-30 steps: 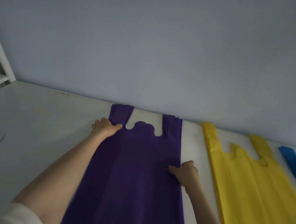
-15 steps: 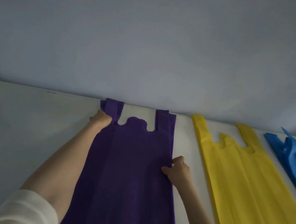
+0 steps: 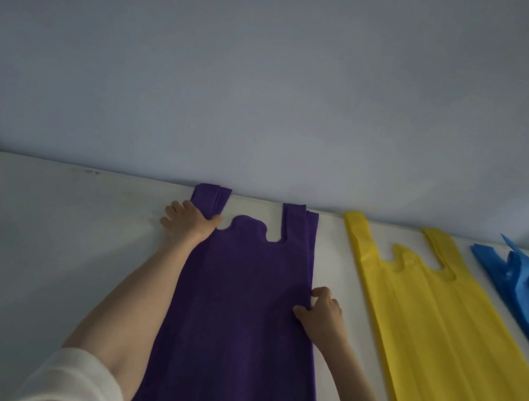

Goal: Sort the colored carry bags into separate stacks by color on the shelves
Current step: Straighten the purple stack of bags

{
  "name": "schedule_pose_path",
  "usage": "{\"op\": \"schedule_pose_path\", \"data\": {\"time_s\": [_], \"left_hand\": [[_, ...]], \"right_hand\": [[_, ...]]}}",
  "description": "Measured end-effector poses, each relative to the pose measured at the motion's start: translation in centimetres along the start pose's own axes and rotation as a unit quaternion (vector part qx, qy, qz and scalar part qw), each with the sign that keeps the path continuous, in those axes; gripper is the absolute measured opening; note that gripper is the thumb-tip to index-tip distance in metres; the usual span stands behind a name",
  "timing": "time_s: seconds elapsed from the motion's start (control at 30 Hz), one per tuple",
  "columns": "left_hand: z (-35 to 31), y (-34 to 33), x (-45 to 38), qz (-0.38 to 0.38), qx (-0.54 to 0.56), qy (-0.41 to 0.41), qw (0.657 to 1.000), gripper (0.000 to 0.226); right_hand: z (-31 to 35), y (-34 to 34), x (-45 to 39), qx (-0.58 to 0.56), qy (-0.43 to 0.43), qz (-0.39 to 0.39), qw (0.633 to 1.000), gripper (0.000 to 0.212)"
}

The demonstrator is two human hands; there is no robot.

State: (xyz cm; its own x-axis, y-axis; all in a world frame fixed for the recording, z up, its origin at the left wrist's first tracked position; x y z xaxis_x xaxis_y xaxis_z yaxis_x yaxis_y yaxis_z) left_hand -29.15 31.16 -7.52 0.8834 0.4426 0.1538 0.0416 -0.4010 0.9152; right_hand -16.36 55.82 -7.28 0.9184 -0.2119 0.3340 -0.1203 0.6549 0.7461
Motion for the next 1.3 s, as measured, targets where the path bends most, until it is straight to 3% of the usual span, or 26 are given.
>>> {"op": "schedule_pose_path", "data": {"time_s": [0.1,0.27,0.43,0.57,0.77,1.0,1.3], "left_hand": [[-0.3,-0.7,0.0,-0.006,-0.028,0.005,1.000,0.079],[-0.4,-0.5,0.3,-0.033,-0.029,0.014,0.999,0.050],[0.0,-0.3,1.2,-0.011,-0.014,0.010,1.000,0.066],[1.8,1.0,3.0,-0.012,-0.005,0.029,0.999,0.064],[6.5,1.0,7.7,0.048,-0.034,0.064,0.996,0.062],[11.1,0.5,11.6,0.171,0.074,0.071,0.980,0.052],[12.3,2.2,14.4,0.103,0.052,0.019,0.993,0.050]], "right_hand": [[0.0,-0.1,0.1,-0.007,0.001,0.004,1.000,0.053],[-0.2,-0.1,0.1,0.000,0.004,0.006,1.000,0.054],[-0.2,0.1,0.6,-0.011,0.015,-0.009,1.000,0.054],[-1.4,0.2,1.8,-0.019,0.002,0.021,1.000,0.058],[-1.2,-0.1,3.9,0.002,0.013,-0.001,1.000,0.049],[-2.7,-0.4,6.1,-0.004,-0.016,0.024,1.000,0.051],[-3.1,-0.4,8.4,-0.028,-0.026,0.047,0.998,0.066]]}}
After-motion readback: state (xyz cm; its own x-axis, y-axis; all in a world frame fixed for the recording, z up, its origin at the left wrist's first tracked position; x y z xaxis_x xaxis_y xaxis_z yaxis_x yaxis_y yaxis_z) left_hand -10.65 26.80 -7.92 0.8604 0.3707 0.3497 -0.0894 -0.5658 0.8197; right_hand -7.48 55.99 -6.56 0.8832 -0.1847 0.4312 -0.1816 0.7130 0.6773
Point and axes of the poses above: each hand's wrist, its own x-axis away from the middle knuckle, its own y-axis out of the back of the hand, z = x × y, the point moved 4 cm from there along -x, towards the middle knuckle, and after that the axes turned 3 degrees about -x, right-handed, at the moved point
